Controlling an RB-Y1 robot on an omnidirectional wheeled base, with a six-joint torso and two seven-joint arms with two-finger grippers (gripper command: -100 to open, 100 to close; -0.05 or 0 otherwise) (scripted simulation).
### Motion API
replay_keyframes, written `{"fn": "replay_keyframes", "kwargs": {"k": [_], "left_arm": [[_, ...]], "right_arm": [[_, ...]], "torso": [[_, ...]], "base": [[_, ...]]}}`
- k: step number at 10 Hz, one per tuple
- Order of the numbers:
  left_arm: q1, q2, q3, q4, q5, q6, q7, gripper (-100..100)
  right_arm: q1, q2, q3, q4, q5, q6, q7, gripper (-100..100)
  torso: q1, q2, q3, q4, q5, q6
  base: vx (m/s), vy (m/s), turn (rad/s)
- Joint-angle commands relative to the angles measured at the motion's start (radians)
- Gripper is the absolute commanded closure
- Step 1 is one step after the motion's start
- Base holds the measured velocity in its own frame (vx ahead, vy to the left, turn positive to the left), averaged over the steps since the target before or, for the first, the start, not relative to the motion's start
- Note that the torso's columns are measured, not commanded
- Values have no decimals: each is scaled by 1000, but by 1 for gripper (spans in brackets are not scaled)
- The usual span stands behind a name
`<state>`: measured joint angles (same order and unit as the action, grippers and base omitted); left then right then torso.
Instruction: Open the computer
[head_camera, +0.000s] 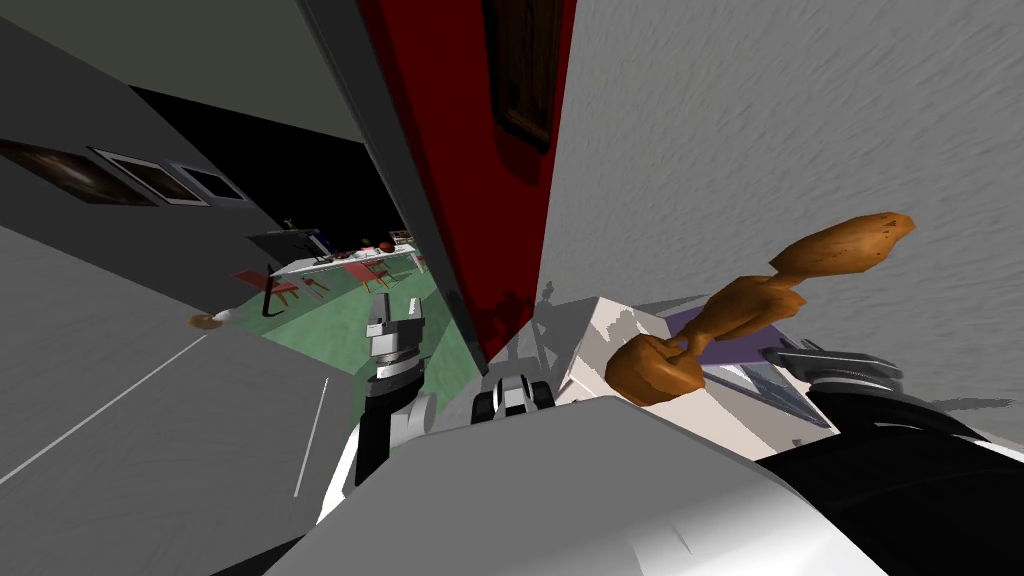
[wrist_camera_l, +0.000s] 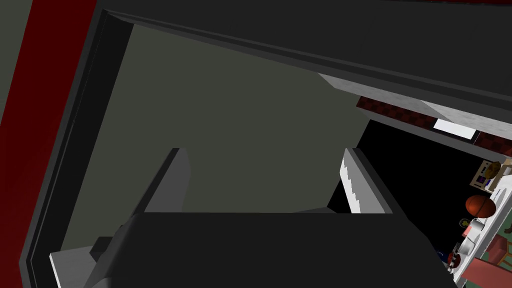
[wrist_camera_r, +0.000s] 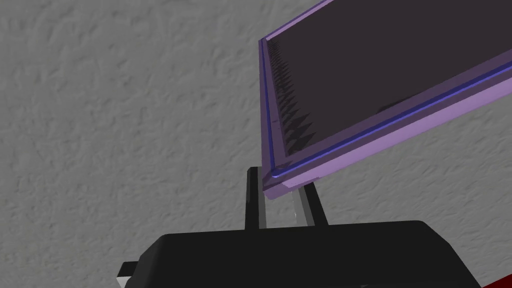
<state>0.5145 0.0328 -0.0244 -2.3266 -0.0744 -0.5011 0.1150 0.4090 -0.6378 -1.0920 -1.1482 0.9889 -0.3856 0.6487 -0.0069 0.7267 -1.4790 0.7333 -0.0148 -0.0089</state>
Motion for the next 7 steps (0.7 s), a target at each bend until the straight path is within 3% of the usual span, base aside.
{"fn": "replay_keyframes", "kwargs": {"k": [1, 7], "left_arm": [[0, 0, 0, 0, 0, 0, 0, 0], [0, 0, 0, 0, 0, 0, 0, 0]], "right_arm": [[-16, 14, 14, 21, -12, -13, -2, 100], [-24, 17, 23, 31, -30, -13, -17, 100]], "torso": [[-3, 0, 0, 0, -1, 1], [-13, 6, 5, 1, -9, 6]], "base": [[0, 0, 0], [-14, -4, 18]]}}
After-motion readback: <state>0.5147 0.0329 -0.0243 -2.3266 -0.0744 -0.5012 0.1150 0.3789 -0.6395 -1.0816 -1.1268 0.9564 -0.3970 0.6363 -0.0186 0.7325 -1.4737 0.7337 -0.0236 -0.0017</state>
